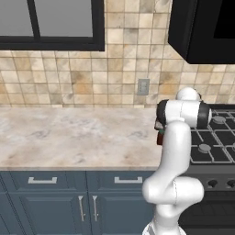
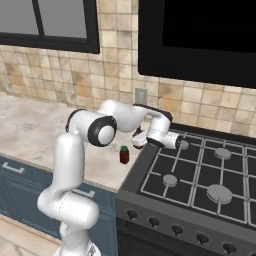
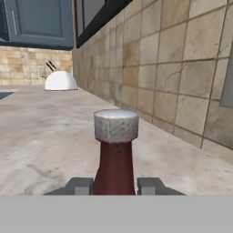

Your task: Collect the paprika, ketchup, and shaker from the cabinet and place them next to the stove.

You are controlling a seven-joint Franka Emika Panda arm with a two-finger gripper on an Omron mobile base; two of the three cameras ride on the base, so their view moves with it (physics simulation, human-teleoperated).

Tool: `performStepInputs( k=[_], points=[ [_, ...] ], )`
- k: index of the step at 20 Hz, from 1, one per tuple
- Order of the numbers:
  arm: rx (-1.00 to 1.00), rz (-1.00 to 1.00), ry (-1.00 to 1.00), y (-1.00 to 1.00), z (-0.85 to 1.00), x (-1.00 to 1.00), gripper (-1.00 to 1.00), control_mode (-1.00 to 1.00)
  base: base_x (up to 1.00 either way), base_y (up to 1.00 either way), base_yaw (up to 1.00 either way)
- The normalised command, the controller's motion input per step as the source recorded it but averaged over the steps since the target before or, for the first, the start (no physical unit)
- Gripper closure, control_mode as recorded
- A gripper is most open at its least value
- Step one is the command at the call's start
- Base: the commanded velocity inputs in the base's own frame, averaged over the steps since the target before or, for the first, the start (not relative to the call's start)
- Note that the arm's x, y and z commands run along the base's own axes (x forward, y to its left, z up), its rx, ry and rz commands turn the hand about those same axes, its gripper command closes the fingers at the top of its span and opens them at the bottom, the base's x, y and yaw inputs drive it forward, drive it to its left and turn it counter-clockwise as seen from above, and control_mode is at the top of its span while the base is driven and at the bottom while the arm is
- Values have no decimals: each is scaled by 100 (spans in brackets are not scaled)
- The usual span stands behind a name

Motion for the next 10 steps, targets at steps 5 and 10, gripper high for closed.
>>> performStepInputs(
  k=[5, 10],
  points=[
    [0, 1, 0, 0, -34, 11, 100, -100, 0, 0, 0],
    [0, 0, 0, 0, -30, 15, 100, -100, 0, 0, 0]
  ],
)
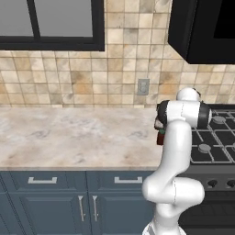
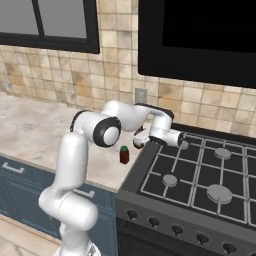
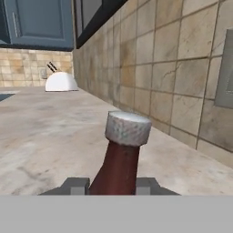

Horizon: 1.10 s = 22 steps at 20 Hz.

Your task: Collect the paprika, ketchup, and shaker from the cabinet and place them next to the stove.

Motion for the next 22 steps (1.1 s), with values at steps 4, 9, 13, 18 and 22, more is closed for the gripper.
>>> performStepInputs(
  k=[4, 9, 13, 18, 22],
  points=[
    [-2, 0, 0, 1, -38, 3, -100, -100, 0, 0, 0],
    [-2, 0, 0, 9, -29, 0, -100, -100, 0, 0, 0],
    [0, 0, 0, 2, -7, -7, -100, -100, 0, 0, 0],
    [-2, 0, 0, 0, 0, -20, -100, -100, 0, 0, 0],
    [-1, 0, 0, 0, 4, -18, -100, -100, 0, 0, 0]
  ],
)
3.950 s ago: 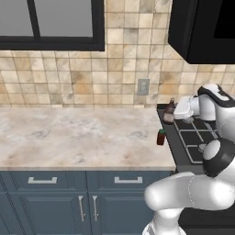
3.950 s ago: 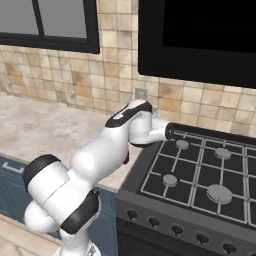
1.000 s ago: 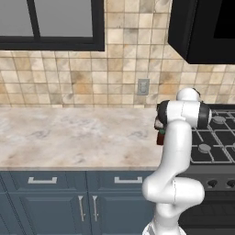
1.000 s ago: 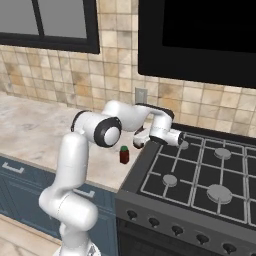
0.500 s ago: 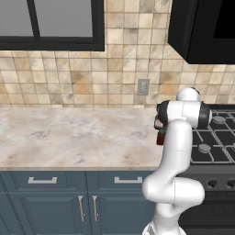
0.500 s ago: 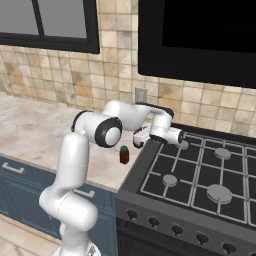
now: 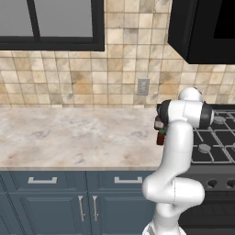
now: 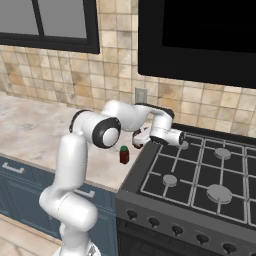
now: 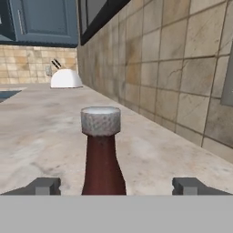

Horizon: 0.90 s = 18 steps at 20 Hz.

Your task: Collect the paprika, ketchup, and shaker from the cabinet and place them next to the stove.

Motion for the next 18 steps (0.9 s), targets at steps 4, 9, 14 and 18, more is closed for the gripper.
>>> performStepInputs(
  k=[4, 9, 14, 18],
  points=[
    [-1, 0, 0, 0, 25, -10, -100, -100, 0, 0, 0],
    [-2, 0, 0, 0, 41, -15, -100, -100, 0, 0, 0],
    [0, 0, -1, 0, 41, -25, -100, -100, 0, 0, 0],
    [0, 0, -2, 0, 43, -40, -100, -100, 0, 0, 0]
  ],
)
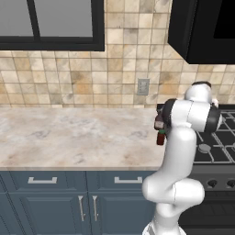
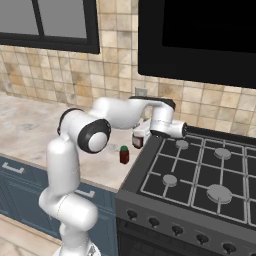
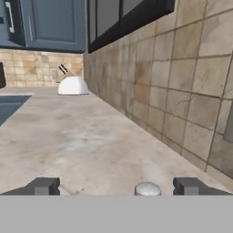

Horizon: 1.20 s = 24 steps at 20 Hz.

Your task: Collect the paprika, ketchup, and shaker from the cabinet and place them next to the stove.

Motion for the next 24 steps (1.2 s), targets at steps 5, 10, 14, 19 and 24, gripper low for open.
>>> performStepInputs(
  k=[5, 10, 14, 19, 24],
  points=[
    [0, 0, -1, 0, 50, -51, -100, -100, 0, 0, 0],
    [0, 0, 0, 9, 52, -66, -100, -100, 0, 0, 0],
    [-3, 0, 0, 29, 44, -70, -100, -100, 0, 0, 0],
    [-6, -1, 0, 41, 39, -70, -100, -100, 0, 0, 0],
    [-10, 0, 0, 57, 33, -65, -100, -100, 0, 0, 0]
  ],
)
